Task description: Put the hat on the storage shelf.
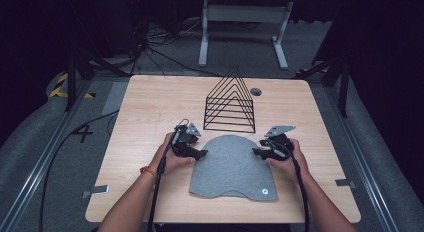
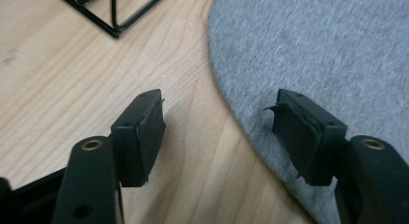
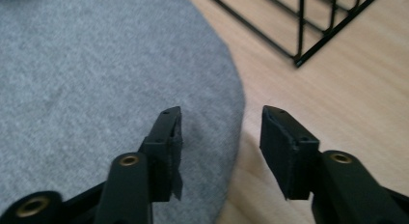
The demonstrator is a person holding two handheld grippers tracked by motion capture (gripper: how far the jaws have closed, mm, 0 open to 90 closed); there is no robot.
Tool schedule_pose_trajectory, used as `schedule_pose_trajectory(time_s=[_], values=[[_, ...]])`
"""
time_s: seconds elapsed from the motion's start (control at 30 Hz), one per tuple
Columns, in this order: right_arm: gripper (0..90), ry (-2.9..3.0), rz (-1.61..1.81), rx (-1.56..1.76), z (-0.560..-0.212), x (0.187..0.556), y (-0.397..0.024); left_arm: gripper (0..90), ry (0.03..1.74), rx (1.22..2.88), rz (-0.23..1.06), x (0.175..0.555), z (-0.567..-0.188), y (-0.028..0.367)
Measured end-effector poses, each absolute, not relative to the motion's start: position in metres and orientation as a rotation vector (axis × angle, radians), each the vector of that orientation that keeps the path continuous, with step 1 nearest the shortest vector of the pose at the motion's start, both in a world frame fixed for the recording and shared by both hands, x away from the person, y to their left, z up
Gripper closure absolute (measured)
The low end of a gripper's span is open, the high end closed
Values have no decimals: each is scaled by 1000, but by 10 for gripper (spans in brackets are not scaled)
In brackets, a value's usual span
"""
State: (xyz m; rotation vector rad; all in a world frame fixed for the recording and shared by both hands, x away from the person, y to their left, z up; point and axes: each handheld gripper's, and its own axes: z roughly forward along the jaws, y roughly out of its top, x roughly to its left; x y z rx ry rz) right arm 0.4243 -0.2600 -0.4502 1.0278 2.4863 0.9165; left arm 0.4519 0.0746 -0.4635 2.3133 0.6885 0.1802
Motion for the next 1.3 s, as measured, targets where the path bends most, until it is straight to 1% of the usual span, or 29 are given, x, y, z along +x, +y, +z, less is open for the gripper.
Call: schedule_pose_trajectory(time_s=[0.07, 0.13, 0.17, 0.2, 0.27, 0.37, 0.43, 0.47, 0.5, 0.53, 0.57, 0.6, 0.63, 0.77, 0.93, 1.03, 1.2, 1.3], values=[[469, 2494, 911, 1043, -453, 423, -259, 357, 665, 2312, 175, 451, -465, 73], [458, 2487, 905, 1060, -453, 422, -259, 333, 650, 2315, 171, 450, -465, 71], [457, 2492, 909, 1062, -453, 422, -259, 333, 650, 2315, 162, 447, -465, 68], [465, 2497, 918, 1059, -454, 420, -259, 352, 645, 2330, 187, 445, -464, 66], [503, 2503, 920, 1049, -454, 418, -259, 418, 644, 2326, 184, 442, -464, 61], [612, 2506, 931, 1053, -453, 414, -256, 561, 639, 2340, 181, 438, -462, 57], [666, 2519, 935, 1042, -453, 413, -255, 603, 646, 2334, 167, 437, -462, 56], [720, 2530, 947, 1041, -453, 413, -255, 677, 637, 2334, 164, 438, -461, 58], [749, 2536, 953, 1040, -453, 413, -255, 710, 643, 2330, 160, 438, -461, 58], [749, 2536, 953, 1040, -453, 413, -255, 739, 643, 2330, 160, 438, -461, 58], [820, 2550, 981, 1044, -453, 413, -256, 773, 636, 2329, 149, 439, -462, 60], [820, 2550, 981, 1044, -453, 413, -256, 773, 631, 2328, 145, 440, -462, 60], [843, 2556, 998, 1044, -454, 413, -256, 819, 631, 2325, 129, 440, -462, 60], [854, 2565, 1008, 1041, -453, 413, -258, 842, 615, 2335, 144, 436, -460, 58], [857, 2533, 1033, 1004, -446, 408, -260, 857, 574, 2297, 192, 429, -452, 58], [858, 2518, 1043, 981, -440, 404, -260, 858, 560, 2272, 199, 426, -447, 58], [860, 2461, 1092, 907, -418, 392, -262, 858, 515, 2239, 209, 418, -425, 61], [860, 2441, 1103, 881, -406, 388, -264, 858, 483, 2226, 245, 416, -409, 65]])
